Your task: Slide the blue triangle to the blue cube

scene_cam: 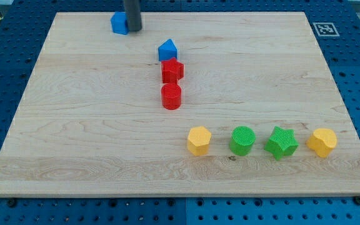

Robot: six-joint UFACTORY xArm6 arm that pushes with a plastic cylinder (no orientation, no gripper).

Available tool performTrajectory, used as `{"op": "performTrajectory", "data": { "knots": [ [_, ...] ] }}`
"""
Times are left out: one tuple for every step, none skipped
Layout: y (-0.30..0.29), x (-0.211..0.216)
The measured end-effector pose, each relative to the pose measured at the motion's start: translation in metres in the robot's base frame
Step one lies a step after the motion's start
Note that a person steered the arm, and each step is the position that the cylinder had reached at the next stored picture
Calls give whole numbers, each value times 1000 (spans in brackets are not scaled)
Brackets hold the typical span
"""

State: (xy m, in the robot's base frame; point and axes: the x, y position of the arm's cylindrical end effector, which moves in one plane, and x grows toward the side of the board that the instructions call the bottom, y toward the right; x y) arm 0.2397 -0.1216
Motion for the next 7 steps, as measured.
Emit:
{"op": "performTrajectory", "data": {
  "knots": [
    [-36,-18],
    [-25,-17],
    [80,-7],
    [153,29],
    [160,93],
    [154,118],
    [126,118]
  ]
}}
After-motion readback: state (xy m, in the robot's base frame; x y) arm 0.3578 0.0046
